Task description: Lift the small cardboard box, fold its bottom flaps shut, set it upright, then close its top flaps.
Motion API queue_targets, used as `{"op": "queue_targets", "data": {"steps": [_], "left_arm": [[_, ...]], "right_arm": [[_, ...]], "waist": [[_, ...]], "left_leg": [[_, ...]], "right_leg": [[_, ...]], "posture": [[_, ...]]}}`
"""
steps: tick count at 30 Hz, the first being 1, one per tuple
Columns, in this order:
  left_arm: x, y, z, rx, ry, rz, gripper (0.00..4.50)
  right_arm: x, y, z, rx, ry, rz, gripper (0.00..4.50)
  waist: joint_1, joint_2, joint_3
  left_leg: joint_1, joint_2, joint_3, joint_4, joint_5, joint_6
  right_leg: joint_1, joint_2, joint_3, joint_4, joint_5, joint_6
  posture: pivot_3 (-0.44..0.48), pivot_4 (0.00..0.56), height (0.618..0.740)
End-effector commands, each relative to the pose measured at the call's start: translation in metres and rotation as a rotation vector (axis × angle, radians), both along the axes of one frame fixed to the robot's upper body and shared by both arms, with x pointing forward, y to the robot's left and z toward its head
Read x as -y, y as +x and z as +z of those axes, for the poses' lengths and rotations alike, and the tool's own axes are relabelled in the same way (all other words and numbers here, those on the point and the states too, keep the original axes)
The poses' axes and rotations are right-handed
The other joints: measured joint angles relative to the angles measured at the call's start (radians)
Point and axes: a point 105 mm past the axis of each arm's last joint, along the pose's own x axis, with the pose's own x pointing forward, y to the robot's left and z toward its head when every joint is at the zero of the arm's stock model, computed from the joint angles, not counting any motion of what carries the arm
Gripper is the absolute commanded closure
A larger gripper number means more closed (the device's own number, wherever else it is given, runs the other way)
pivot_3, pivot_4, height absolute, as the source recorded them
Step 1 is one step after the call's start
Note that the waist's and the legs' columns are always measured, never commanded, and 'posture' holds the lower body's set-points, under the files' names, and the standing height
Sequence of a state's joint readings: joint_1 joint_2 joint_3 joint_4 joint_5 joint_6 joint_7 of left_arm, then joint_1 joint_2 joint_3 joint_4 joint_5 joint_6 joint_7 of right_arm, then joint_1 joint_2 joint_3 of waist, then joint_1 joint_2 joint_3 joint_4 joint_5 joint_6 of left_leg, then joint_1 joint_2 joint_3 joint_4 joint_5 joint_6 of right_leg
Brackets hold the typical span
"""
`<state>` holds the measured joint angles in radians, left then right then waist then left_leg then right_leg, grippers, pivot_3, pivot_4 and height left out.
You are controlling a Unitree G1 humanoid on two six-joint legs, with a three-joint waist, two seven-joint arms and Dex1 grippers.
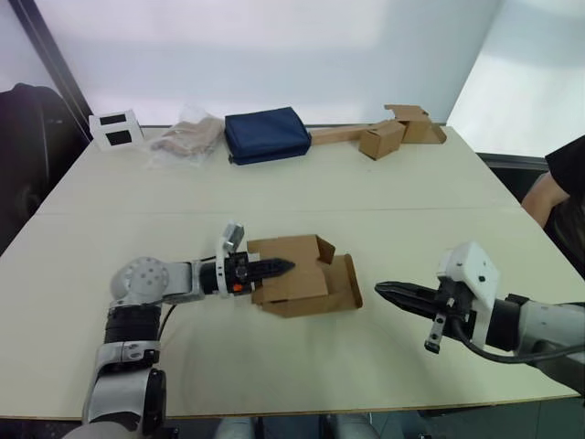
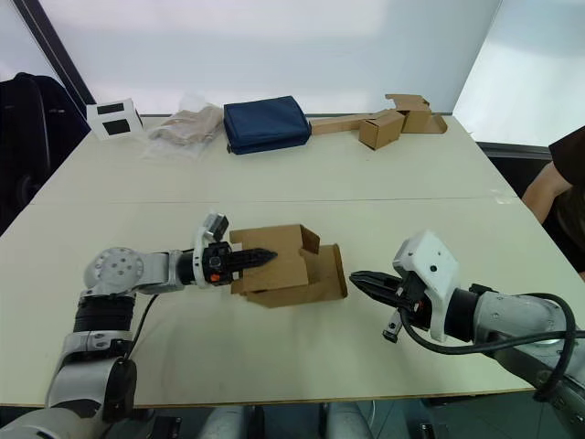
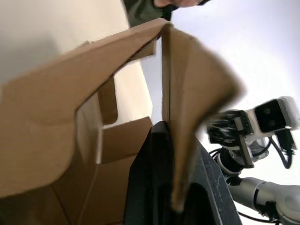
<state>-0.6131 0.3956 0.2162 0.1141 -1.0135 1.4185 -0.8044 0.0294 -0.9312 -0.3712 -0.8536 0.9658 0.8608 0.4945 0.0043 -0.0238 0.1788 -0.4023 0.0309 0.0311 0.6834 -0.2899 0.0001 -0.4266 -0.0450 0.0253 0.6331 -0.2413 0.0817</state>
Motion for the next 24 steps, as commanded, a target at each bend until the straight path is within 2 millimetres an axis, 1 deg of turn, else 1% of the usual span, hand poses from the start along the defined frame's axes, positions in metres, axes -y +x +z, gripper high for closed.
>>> {"op": "queue_targets", "data": {"steps": [1,3,7,11,14,17,24], "left_arm": [[0.002,-0.018,0.034,0.312,0.015,-0.056,4.49],[0.003,-0.018,0.033,0.448,0.094,-0.057,4.49],[0.003,-0.003,0.042,0.721,0.164,0.001,4.49],[0.005,0.005,0.043,0.901,0.23,-0.011,4.49],[0.007,0.011,0.046,0.985,0.247,-0.021,4.49],[0.007,0.015,0.049,1.03,0.251,-0.025,4.49],[0.009,0.021,0.054,1.071,0.246,-0.032,4.49]], "right_arm": [[-0.001,0.011,0.017,0.098,0.065,-0.038,4.5],[-0.001,0.021,0.022,0.134,0.098,-0.071,4.5],[0.001,0.048,0.036,0.221,0.199,-0.17,4.5],[-0.004,0.066,0.042,0.264,0.251,-0.218,4.5],[-0.012,0.073,0.04,0.261,0.272,-0.205,4.5],[-0.019,0.077,0.039,0.257,0.282,-0.186,4.5],[-0.031,0.083,0.038,0.254,0.306,-0.152,4.5]], "waist": [[-0.001,0.001,-0.001],[0.003,0.003,-0.002],[0.009,0.003,-0.002],[0.007,0.003,-0.002],[0.007,0.003,-0.002],[0.007,0.003,-0.002],[0.005,0.003,-0.002]], "left_leg": [[0.0,0.0,0.0,0.0,0.0,0.0],[0.001,0.0,0.0,-0.001,0.0,0.0],[0.0,-0.001,0.001,0.0,0.002,-0.003],[-0.002,-0.001,0.002,0.0,0.002,-0.004],[-0.004,-0.001,0.002,0.0,0.002,-0.003],[-0.005,-0.001,0.003,0.0,0.002,-0.003],[-0.004,-0.001,0.003,0.0,0.002,-0.003]], "right_leg": [[0.0,0.0,0.0,0.0,0.0,0.0],[0.0,-0.001,0.0,0.0,0.0,0.0],[0.0,-0.001,0.0,-0.001,0.001,-0.002],[-0.001,-0.001,0.0,-0.002,0.001,-0.002],[-0.002,-0.001,0.0,-0.002,0.001,-0.002],[-0.003,0.0,-0.001,-0.002,0.001,-0.001],[-0.003,0.001,-0.001,-0.001,0.002,0.0]], "posture": [[0.0,0.15,0.74],[0.0,0.15,0.74],[0.0,0.15,0.74],[0.0,0.15,0.74],[0.0,0.15,0.74],[0.0,0.15,0.74],[0.0,0.15,0.74]]}}
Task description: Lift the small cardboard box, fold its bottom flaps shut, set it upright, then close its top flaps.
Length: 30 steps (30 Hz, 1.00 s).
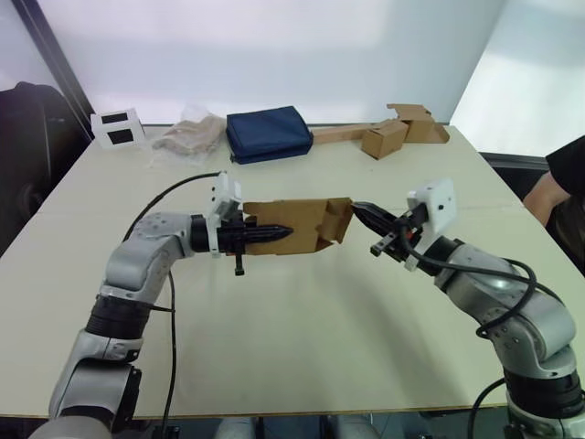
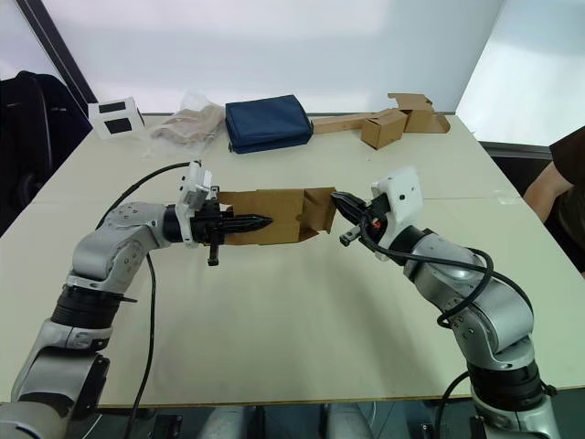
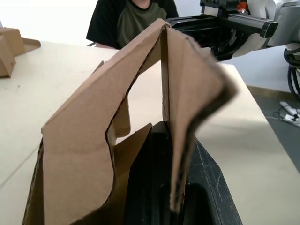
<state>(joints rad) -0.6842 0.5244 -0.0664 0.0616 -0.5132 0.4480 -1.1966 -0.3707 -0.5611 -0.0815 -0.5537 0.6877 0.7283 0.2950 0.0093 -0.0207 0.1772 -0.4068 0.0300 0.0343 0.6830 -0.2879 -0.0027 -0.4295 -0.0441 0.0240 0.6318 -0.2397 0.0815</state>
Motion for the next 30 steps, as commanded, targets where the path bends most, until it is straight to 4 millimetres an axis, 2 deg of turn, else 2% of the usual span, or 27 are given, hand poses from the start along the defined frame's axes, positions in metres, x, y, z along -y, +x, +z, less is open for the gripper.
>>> {"op": "queue_targets", "data": {"steps": [1,10,16,30], "left_arm": [[0.003,0.0,0.011,0.056,-0.006,-0.021,4.49],[0.007,0.0,0.011,0.064,-0.01,-0.032,4.49],[0.009,-0.011,0.01,-0.015,0.001,-0.105,4.49],[0.011,-0.013,0.019,-0.131,-0.051,-0.142,4.49]], "right_arm": [[-0.007,-0.001,0.009,0.05,0.014,0.024,4.5],[-0.019,-0.007,0.006,0.047,0.031,0.061,4.5],[-0.028,-0.007,0.006,0.049,0.036,0.08,4.5],[-0.052,-0.013,0.009,0.076,0.046,0.12,4.5]], "waist": [[0.0,0.0,0.0],[-0.001,0.0,0.0],[-0.005,0.0,0.0],[-0.007,0.0,0.0]], "left_leg": [[0.0,0.0,0.0,0.0,0.0,0.0],[0.0,0.0,0.0,0.0,0.0,0.0],[0.0,0.0,-0.001,0.0,0.0,0.0],[0.0,0.0,-0.004,0.0,0.0,0.0]], "right_leg": [[0.0,0.0,0.0,0.0,0.0,0.0],[0.0,0.001,0.0,0.0,0.002,0.003],[0.0,0.001,0.0,0.001,0.002,0.003],[0.0,0.001,0.0,0.001,0.002,0.003]], "posture": [[0.0,0.15,0.74],[0.0,0.15,0.74],[0.0,0.15,0.74],[0.0,0.15,0.74]]}}
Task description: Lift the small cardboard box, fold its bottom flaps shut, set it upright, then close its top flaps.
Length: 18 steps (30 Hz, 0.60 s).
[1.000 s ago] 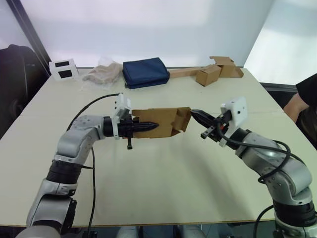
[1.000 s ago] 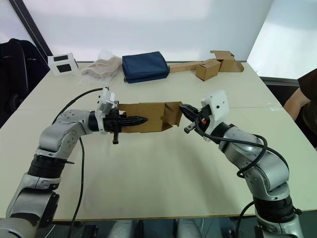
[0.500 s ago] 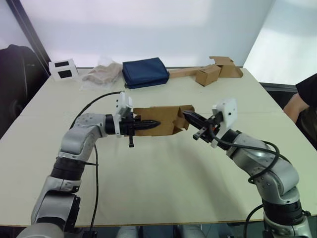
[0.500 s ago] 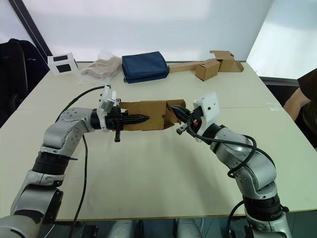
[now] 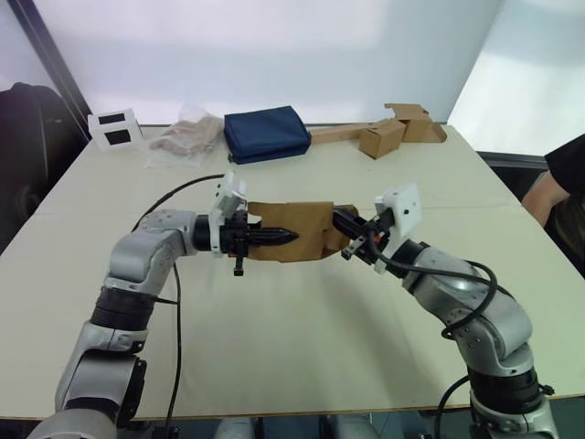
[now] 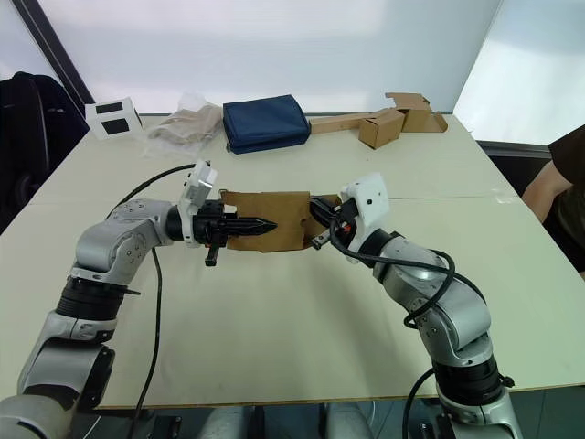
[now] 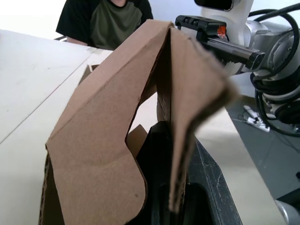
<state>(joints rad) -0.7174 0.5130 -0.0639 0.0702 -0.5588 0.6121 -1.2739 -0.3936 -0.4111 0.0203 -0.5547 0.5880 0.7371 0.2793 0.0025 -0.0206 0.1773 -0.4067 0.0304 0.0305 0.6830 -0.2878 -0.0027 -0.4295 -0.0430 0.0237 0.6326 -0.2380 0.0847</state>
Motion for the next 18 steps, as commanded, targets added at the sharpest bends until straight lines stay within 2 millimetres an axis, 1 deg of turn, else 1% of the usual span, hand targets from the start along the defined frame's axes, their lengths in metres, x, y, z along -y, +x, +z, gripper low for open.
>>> {"op": "queue_targets", "data": {"steps": [1,4,6,7,9,12,18], "left_arm": [[0.006,-0.006,0.023,0.002,-0.06,-0.039,4.49],[0.007,-0.007,0.031,-0.041,-0.1,-0.041,4.49],[0.005,-0.002,0.038,-0.06,-0.136,-0.014,4.49],[0.003,0.0,0.038,-0.049,-0.129,-0.001,4.49],[0.001,0.002,0.034,-0.024,-0.094,0.013,4.49],[-0.001,0.001,0.028,0.009,-0.052,0.018,4.49],[-0.002,0.003,0.025,0.041,-0.028,0.023,4.49]], "right_arm": [[-0.018,-0.015,0.02,0.102,0.003,0.066,4.5],[-0.022,-0.016,0.021,0.129,-0.022,0.066,4.5],[-0.023,-0.016,0.021,0.144,-0.039,0.066,4.5],[-0.021,-0.017,0.021,0.144,-0.039,0.065,4.5],[-0.016,-0.018,0.022,0.137,-0.034,0.069,4.5],[-0.001,-0.022,0.029,0.118,-0.014,0.083,4.5],[0.018,-0.025,0.034,0.092,-0.019,0.079,4.5]], "waist": [[-0.001,0.0,0.0],[-0.002,0.0,0.0],[-0.003,0.0,0.0],[-0.005,0.0,0.0],[-0.014,0.0,0.0],[-0.015,0.0,0.0],[-0.014,0.0,0.0]], "left_leg": [[0.0,0.0,0.0,0.0,0.0,0.0],[0.0,0.0,-0.001,0.0,0.0,0.0],[0.0,0.0,-0.001,0.0,0.0,0.0],[0.0,0.0,-0.001,0.0,0.0,0.0],[0.0,0.0,-0.001,0.0,0.0,0.0],[0.0,0.0,-0.001,0.0,0.0,0.0],[0.0,0.0,-0.001,0.0,0.0,0.0]], "right_leg": [[0.0,0.0,0.0,0.0,0.0,0.0],[0.0,0.0,0.0,0.0,0.0,0.0],[0.0,0.0,0.0,0.0,0.0,0.0],[0.0,0.0,0.0,0.0,0.0,0.0],[0.0,0.0,0.0,0.0,0.0,0.0],[0.0,0.0,0.0,0.0,0.0,0.0],[0.0,0.0,0.0,0.0,0.0,0.0]], "posture": [[0.0,0.15,0.74],[0.0,0.15,0.74],[0.0,0.15,0.74],[0.0,0.15,0.74],[0.0,0.15,0.74],[0.0,0.15,0.74],[0.0,0.15,0.74]]}}
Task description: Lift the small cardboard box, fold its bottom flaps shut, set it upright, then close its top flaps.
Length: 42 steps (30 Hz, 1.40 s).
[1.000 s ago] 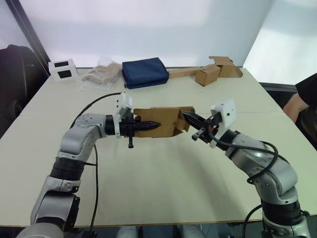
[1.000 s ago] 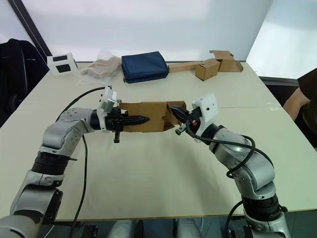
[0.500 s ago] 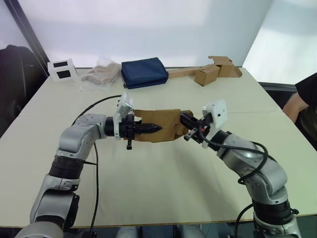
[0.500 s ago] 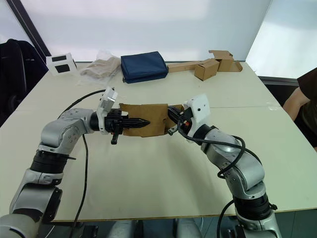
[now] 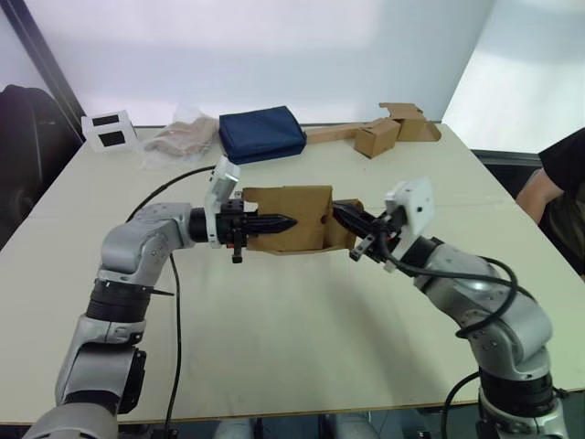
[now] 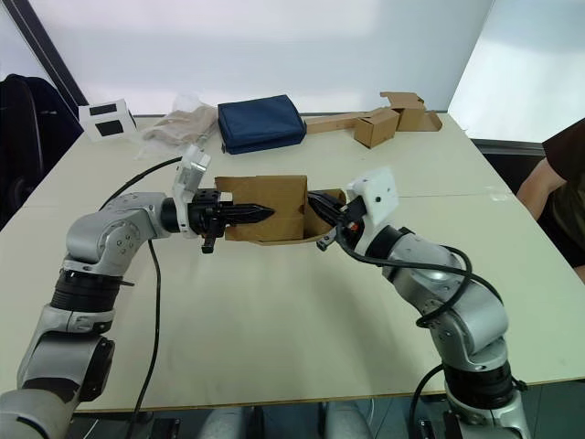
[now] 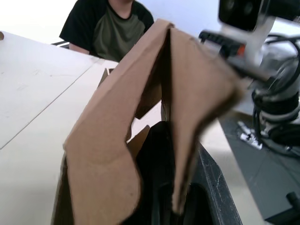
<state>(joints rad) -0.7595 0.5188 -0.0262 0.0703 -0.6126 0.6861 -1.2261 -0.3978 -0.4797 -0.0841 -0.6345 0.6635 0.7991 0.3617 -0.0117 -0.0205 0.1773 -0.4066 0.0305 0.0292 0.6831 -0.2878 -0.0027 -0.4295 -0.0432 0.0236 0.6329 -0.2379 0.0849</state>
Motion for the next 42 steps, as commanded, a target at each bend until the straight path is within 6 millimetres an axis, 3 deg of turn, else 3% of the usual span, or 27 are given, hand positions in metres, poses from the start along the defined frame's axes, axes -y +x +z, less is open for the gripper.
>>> {"op": "queue_targets", "data": {"steps": [1,7,19,22,24,25,28,35,38,42], "left_arm": [[0.001,-0.002,0.007,0.067,0.019,-0.009,4.49],[0.001,-0.002,0.002,0.084,0.045,-0.015,4.49],[0.002,-0.002,0.001,0.098,0.061,-0.025,4.49],[0.0,-0.002,0.0,0.099,0.065,-0.02,4.5],[-0.001,-0.002,0.0,0.099,0.066,-0.017,4.5],[-0.002,-0.002,0.001,0.1,0.066,-0.015,4.5],[-0.003,-0.002,0.001,0.1,0.065,-0.014,4.5],[-0.001,-0.002,-0.001,0.101,0.069,-0.019,4.5],[-0.001,-0.003,-0.001,0.103,0.071,-0.019,4.5],[-0.002,-0.003,-0.002,0.102,0.072,-0.017,4.5]], "right_arm": [[0.007,-0.011,0.015,0.04,0.008,0.026,4.5],[0.001,-0.028,0.019,-0.012,0.037,0.147,4.5],[0.006,-0.025,0.016,-0.029,0.013,0.137,4.5],[0.01,-0.025,0.016,-0.032,0.011,0.127,3.8],[0.014,-0.025,0.015,-0.038,0.013,0.114,2.83],[0.015,-0.024,0.014,-0.041,0.013,0.105,2.62],[0.019,-0.022,0.011,-0.062,0.032,0.093,1.35],[0.016,-0.018,0.008,-0.138,0.134,0.143,1.35],[0.015,-0.016,0.006,-0.148,0.135,0.14,1.91],[0.012,-0.013,0.003,-0.156,0.126,0.141,3.51]], "waist": [[0.0,0.0,0.0],[-0.001,0.0,0.0],[0.0,0.0,0.0],[0.0,0.0,0.0],[0.0,0.0,0.0],[0.001,0.0,0.0],[0.0,0.0,0.0],[0.0,0.0,0.0],[0.0,0.0,0.0],[0.0,0.0,0.0]], "left_leg": [[0.0,0.0,0.0,0.0,0.0,0.0],[0.0,0.0,0.0,0.0,0.0,0.0],[0.0,0.0,0.0,0.0,0.0,0.0],[0.0,0.0,0.0,0.0,0.0,0.0],[0.0,0.0,0.0,0.0,0.0,0.0],[0.0,0.0,0.0,0.0,0.0,0.0],[0.0,0.0,0.0,0.0,0.0,0.0],[0.0,0.0,0.0,0.0,0.0,0.0],[0.0,0.0,0.0,0.0,0.0,0.0],[0.0,0.0,0.0,0.0,0.0,0.0]], "right_leg": [[0.0,0.0,0.0,0.0,0.0,0.0],[0.0,0.0,0.0,0.0,0.0,0.0],[0.0,0.0,0.0,0.0,0.0,0.0],[0.0,0.0,0.0,0.0,0.0,0.0],[0.0,0.0,0.0,0.0,0.0,0.0],[0.0,0.0,0.0,0.0,0.0,0.0],[0.0,0.0,0.0,0.0,0.0,0.0],[0.0,0.0,0.0,0.0,0.0,0.0],[0.0,0.0,0.0,0.0,0.0,0.0],[0.0,0.0,0.0,0.0,0.0,0.0]], "posture": [[0.0,0.15,0.74],[0.0,0.15,0.74],[0.0,0.15,0.74],[0.0,0.15,0.74],[0.0,0.15,0.74],[0.0,0.15,0.74],[0.0,0.15,0.74],[0.0,0.15,0.74],[0.0,0.15,0.74],[0.0,0.15,0.74]]}}
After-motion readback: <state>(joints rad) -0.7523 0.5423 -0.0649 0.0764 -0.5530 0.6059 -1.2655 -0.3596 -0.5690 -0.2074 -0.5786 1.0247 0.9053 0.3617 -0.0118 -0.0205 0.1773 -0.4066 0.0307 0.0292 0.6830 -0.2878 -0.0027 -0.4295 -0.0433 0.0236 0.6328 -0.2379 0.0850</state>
